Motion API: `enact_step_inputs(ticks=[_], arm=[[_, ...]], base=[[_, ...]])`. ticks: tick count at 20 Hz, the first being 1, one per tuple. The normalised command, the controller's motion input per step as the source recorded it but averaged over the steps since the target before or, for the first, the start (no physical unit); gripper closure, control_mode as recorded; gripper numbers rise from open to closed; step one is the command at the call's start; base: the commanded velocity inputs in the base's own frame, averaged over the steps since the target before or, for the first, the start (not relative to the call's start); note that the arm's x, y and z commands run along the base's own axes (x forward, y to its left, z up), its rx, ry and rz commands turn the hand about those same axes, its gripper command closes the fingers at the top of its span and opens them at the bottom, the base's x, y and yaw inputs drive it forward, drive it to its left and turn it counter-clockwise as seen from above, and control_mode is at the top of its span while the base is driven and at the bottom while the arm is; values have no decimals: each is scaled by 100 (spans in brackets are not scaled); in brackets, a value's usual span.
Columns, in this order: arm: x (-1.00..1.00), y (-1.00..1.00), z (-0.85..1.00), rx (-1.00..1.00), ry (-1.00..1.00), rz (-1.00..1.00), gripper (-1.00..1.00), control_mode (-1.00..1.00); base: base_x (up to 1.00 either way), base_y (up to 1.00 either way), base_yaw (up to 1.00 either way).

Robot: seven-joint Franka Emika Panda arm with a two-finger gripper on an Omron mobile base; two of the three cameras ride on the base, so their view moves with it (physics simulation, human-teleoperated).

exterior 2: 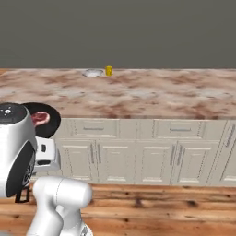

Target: Pick up the pan with the steak in it and place it on the dining table. Then place the steak on the plate.

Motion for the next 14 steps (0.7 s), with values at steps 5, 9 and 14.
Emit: enact_step_inputs(ticks=[5,9,14], arm=[[0,0,0,0,0,0,100,100],[0,0,0,0,0,0,100,100],[0,0,0,0,0,0,100,100]], base=[[5,100,5],[6,100,4],[5,100,4]])
